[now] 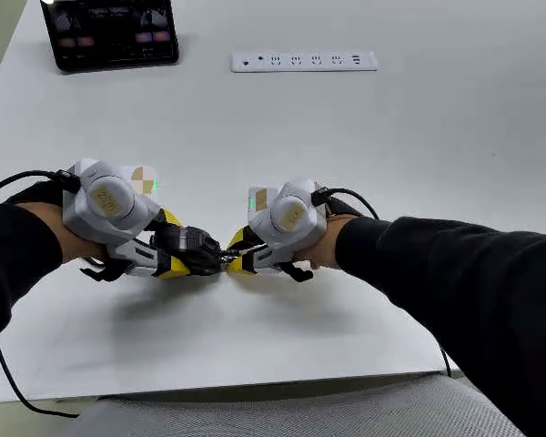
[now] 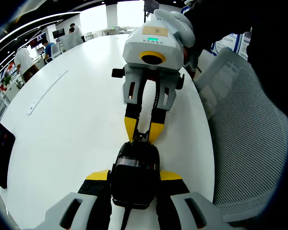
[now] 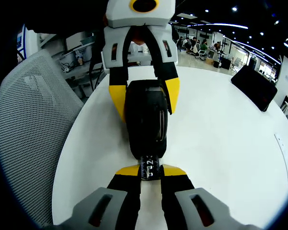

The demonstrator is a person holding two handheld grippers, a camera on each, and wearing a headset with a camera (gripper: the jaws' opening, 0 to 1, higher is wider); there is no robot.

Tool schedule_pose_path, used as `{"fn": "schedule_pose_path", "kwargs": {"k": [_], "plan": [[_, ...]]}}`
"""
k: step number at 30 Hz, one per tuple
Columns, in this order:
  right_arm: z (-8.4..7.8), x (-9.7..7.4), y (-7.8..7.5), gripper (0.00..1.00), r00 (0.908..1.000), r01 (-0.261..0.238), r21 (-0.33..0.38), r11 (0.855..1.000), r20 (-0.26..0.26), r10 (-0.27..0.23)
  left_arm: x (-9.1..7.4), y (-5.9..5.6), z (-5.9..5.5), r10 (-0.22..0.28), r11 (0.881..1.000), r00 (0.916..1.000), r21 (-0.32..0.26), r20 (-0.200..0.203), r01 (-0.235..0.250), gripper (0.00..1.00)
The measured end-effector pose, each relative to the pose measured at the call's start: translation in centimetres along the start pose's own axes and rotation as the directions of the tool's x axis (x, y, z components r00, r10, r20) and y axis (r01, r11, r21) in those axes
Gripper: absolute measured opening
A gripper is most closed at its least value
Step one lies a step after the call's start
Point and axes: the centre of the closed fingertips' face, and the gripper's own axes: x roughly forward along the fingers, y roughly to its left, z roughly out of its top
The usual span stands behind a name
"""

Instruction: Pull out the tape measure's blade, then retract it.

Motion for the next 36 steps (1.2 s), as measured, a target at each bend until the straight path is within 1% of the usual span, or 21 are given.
{"fn": "schedule_pose_path", "kwargs": {"k": [2,6,12,18,23,25,30,36], "plan": [[0.0,0.1,0.0,0.11,1.0,0.003,-0.007,1.0,-0.002,-0.003,-0.1,0.0,0.0,-0.004,1.0,1.0,-0.005,0.007,0.004,0.32],[0.1,0.0,0.1,0.1,1.0,-0.001,0.0,1.0,-0.003,0.001,-0.1,-0.1,-0.1,0.003,1.0,1.0,0.008,0.009,-0.003,0.32],[-0.3,-0.2,0.2,0.1,1.0,0.001,0.015,1.0,-0.008,-0.001,-0.1,-0.2,-0.1,0.011,1.0,0.9998,0.012,0.014,-0.011,0.32],[-0.8,-0.6,0.2,0.1,0.9999,0.006,0.025,1.0,-0.016,-0.005,0.0,-0.2,-0.1,0.007,1.0,0.9999,0.011,0.011,-0.007,0.32],[-1.2,-1.0,0.0,0.1,0.9998,0.012,0.027,1.0,-0.017,-0.011,0.0,-0.2,-0.1,0.012,1.0,0.9998,0.01,0.018,-0.012,0.32],[-1.4,-1.2,-0.2,0.11,0.9998,0.017,0.047,0.999,-0.008,-0.017,0.0,-0.2,-0.1,0.015,1.0,0.9998,0.011,0.016,-0.015,0.31],[-1.9,-1.4,-0.3,0.11,0.9999,0.014,0.06,0.998,-0.006,-0.014,0.0,-0.2,-0.1,0.016,1.0,0.9997,0.004,0.017,-0.016,0.31],[-2.2,-1.8,-0.2,0.1,0.9999,0.01,0.048,0.999,-0.011,-0.01,0.0,-0.2,-0.1,0.018,1.0,0.9997,0.001,0.016,-0.018,0.31]]}}
